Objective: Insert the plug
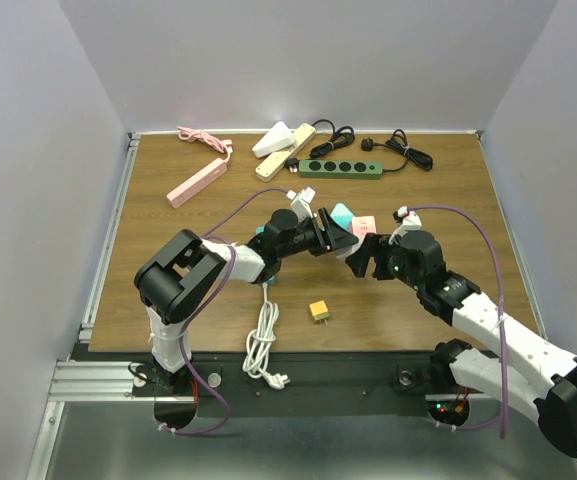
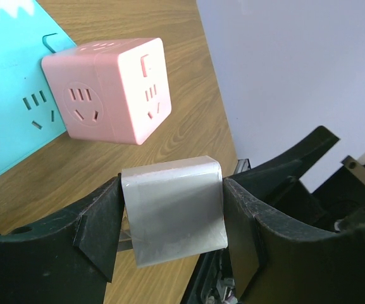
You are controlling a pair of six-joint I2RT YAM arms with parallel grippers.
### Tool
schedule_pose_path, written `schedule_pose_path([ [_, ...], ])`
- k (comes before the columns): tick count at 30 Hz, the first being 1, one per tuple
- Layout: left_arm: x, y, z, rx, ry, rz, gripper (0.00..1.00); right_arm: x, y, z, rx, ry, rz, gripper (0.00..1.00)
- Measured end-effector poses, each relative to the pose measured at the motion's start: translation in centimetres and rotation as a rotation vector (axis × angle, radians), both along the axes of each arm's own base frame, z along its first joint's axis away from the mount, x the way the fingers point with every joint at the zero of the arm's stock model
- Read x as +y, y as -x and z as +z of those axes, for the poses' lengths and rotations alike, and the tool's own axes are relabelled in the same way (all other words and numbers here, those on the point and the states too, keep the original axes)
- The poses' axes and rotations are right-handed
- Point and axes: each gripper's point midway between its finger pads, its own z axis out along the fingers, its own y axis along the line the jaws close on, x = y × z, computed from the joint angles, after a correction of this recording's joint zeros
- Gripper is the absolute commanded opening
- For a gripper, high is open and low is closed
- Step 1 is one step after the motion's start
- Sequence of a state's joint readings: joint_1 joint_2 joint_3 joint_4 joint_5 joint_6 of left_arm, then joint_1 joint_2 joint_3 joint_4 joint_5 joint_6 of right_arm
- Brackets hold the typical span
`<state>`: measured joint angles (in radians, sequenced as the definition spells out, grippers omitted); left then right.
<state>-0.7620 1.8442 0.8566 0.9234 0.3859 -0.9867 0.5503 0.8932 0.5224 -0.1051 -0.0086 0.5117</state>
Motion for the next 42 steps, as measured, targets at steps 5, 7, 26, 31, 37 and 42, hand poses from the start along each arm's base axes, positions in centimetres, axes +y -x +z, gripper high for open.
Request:
schedule_pose_path([
  [5,-0.3,0.7,-0.1,0.005,0.009,-0.007,0.0,-0.1,-0.2,-0.7,0.012,0.024,-0.002,0.91],
  [7,-0.5,1.3,-0.4,0.012,0.005,-0.012,0.0,-0.2,-0.2,-0.7,0.008,0.028,-0.007,0.91],
  [26,-1.0,2.6,0.1,0.023,0.043,0.036,0.0,-0.1,-1.0,-1.1,0.0,0.041,-0.025,0.54],
  [31,-0.8,2.5,0.4,0.025,0.063,0.064,0.0,0.3,-1.3,-0.7,-0.015,0.025,-0.026,0.24],
  [37,-0.4,2.1,-0.4,0.022,0.036,0.102,0.28,0.4,-2.0,-1.7,0.008,0.037,-0.046,0.0],
  [42,-0.1,1.9,-0.4,0.01,0.023,0.106,0.61,0.6,-2.0,-1.7,0.003,0.038,-0.042,0.0],
])
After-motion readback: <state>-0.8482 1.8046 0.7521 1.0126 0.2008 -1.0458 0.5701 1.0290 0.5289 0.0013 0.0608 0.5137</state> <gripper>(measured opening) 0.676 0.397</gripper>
